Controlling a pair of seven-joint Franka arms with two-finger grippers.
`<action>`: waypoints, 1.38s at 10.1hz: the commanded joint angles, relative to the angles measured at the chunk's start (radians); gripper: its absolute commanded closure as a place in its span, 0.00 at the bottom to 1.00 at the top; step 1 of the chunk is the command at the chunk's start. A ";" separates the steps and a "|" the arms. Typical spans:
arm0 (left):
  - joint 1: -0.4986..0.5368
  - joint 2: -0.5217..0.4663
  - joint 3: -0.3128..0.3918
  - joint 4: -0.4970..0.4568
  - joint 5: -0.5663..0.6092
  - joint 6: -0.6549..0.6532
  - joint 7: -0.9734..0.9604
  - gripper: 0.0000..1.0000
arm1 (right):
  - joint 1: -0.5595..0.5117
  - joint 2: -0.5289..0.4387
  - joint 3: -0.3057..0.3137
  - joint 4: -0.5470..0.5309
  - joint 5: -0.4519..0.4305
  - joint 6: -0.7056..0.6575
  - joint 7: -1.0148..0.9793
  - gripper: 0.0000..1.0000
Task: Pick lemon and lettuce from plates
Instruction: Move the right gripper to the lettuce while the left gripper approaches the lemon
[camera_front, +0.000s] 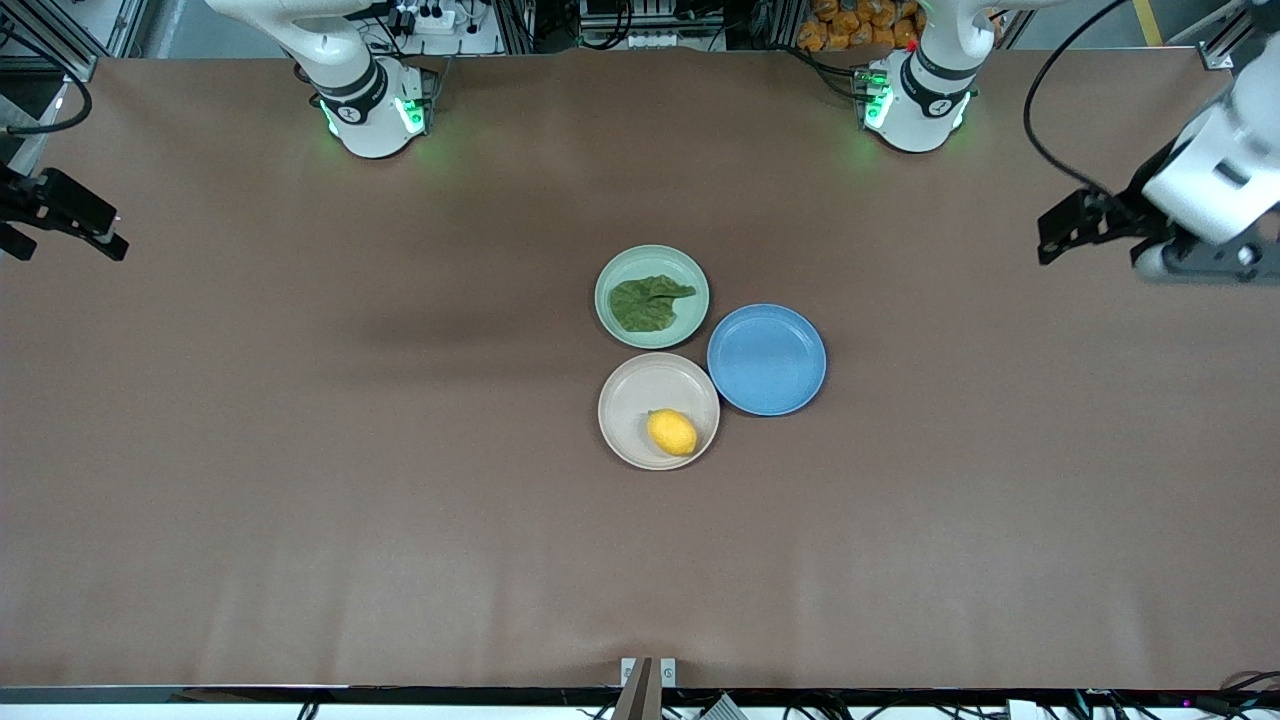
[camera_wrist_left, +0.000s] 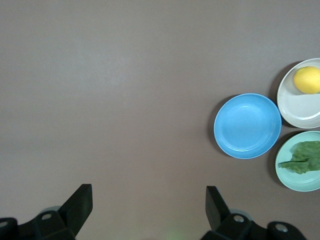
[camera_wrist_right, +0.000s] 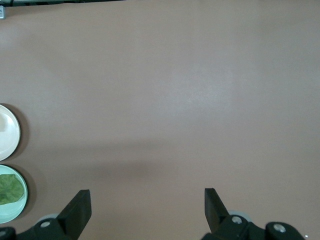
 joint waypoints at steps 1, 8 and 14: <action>-0.027 0.072 -0.015 0.027 0.044 0.010 -0.004 0.00 | -0.004 0.026 0.002 -0.009 -0.002 -0.006 -0.017 0.00; -0.037 0.210 -0.018 0.026 -0.073 0.101 -0.151 0.00 | 0.335 0.136 0.008 -0.052 -0.002 0.040 0.295 0.00; -0.094 0.294 -0.018 0.027 -0.078 0.229 -0.295 0.00 | 0.729 0.358 0.016 -0.067 0.012 0.328 0.916 0.00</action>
